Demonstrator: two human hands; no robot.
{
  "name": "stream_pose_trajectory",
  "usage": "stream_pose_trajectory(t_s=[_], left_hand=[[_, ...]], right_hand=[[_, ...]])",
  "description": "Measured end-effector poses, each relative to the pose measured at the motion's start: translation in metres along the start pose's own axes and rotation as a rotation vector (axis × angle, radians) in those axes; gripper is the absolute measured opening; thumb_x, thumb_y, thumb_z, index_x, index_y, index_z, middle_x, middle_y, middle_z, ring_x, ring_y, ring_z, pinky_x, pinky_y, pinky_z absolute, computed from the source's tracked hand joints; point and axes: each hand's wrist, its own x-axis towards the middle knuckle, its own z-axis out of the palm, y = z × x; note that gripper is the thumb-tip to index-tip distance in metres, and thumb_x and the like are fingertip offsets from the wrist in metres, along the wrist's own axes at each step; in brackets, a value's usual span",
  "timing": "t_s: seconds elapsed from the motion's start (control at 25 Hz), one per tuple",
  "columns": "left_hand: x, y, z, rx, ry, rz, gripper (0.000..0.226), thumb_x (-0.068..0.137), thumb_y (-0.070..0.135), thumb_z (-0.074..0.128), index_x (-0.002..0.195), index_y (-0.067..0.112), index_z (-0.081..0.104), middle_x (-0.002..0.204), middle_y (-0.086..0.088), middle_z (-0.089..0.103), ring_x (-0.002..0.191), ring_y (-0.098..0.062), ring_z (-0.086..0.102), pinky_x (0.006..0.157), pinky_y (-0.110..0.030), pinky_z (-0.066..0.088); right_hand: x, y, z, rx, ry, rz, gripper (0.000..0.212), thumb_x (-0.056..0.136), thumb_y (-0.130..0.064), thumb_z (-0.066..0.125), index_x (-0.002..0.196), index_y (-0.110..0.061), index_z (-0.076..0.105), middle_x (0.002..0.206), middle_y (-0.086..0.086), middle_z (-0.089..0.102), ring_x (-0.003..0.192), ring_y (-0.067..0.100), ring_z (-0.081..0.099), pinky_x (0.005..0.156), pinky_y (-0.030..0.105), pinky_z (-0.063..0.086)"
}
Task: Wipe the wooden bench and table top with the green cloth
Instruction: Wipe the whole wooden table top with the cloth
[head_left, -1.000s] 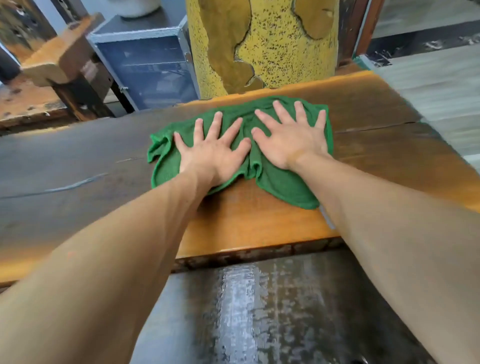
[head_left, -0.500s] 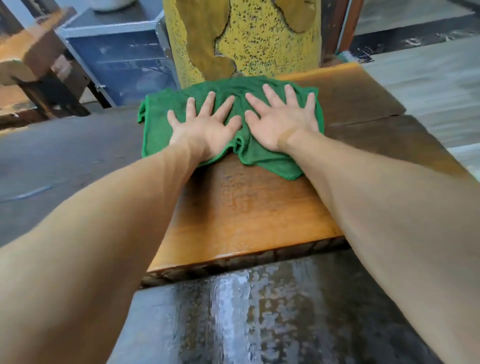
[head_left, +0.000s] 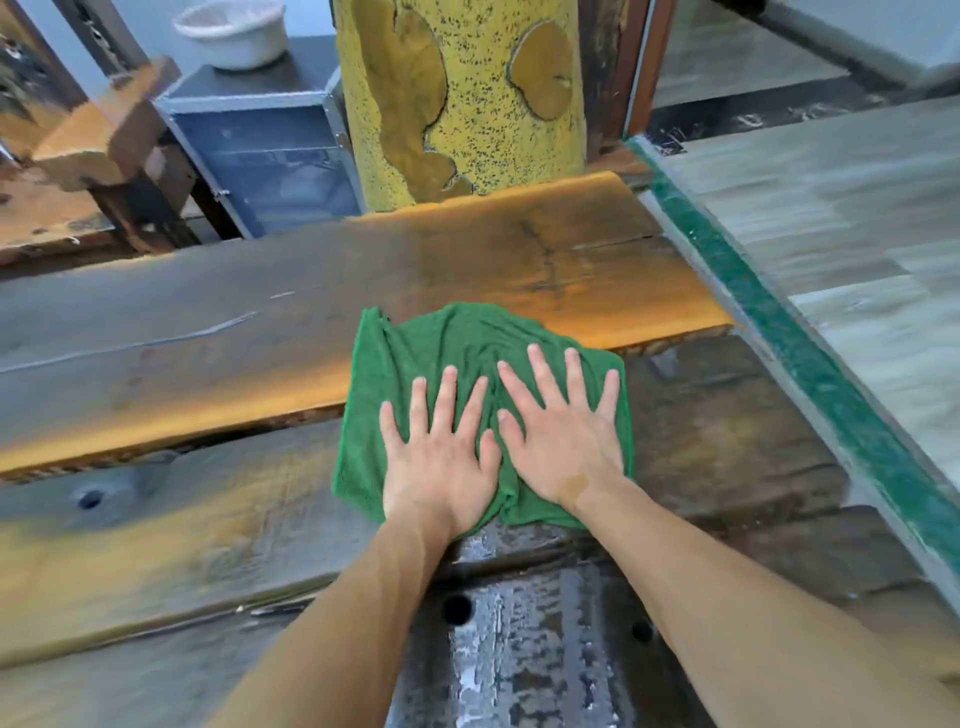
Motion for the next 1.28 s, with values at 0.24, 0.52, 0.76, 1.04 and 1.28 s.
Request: stream_pose_trajectory(t_s=[0.24,0.52,0.76,1.04,1.28], left_hand=[[-0.148,0.006,0.024,-0.026,-0.01,0.03,0.068,0.093,0.051,0.0,0.159,0.035,-0.002,0.167,-0.001,-0.011,0.154,-0.031,-0.008,0.119,-0.061,-0.003],[-0.326,0.01,0.046,-0.089,0.027,0.063,0.062,0.092,0.046,0.039,0.151,0.025,0.044,0.16,-0.008,0.034,0.145,-0.036,0.036,0.11,-0.064,0.022],[-0.506,0.019,0.06,-0.08,0.021,-0.005,0.068,0.085,0.06,0.044,0.147,0.033,0.047,0.158,-0.006,0.039,0.141,-0.038,0.041,0.103,-0.079,0.021],[-0.662,0.03,0.066,-0.114,-0.088,-0.024,0.075,0.071,0.069,0.049,0.139,0.038,0.058,0.155,-0.004,0.044,0.141,-0.033,0.039,0.106,-0.078,0.018],[-0.7,0.049,0.074,-0.129,-0.124,0.007,0.064,0.084,0.073,0.036,0.14,0.046,0.051,0.154,-0.002,0.045,0.154,-0.029,0.011,0.105,-0.08,0.016]], right_hand=[[-0.149,-0.017,0.029,0.002,0.043,-0.038,0.064,0.094,-0.052,-0.005,0.157,-0.042,-0.005,0.166,-0.006,-0.013,0.154,0.03,-0.013,0.116,0.065,-0.011],[-0.321,-0.038,0.057,-0.006,0.072,-0.089,0.057,0.098,-0.051,0.032,0.153,-0.036,0.038,0.161,0.0,0.034,0.148,0.035,0.03,0.111,0.068,0.016],[-0.494,-0.048,0.077,-0.012,0.043,-0.095,0.06,0.095,-0.058,0.037,0.153,-0.04,0.037,0.161,-0.001,0.034,0.147,0.035,0.032,0.11,0.068,0.016],[-0.64,-0.035,0.086,-0.049,-0.088,-0.119,0.063,0.096,-0.066,0.038,0.155,-0.045,0.027,0.164,-0.006,0.027,0.149,0.035,0.027,0.109,0.069,0.018],[-0.693,-0.007,0.09,-0.065,-0.15,-0.129,0.061,0.097,-0.067,0.034,0.155,-0.049,0.023,0.165,-0.011,0.024,0.15,0.032,0.025,0.109,0.067,0.018]])
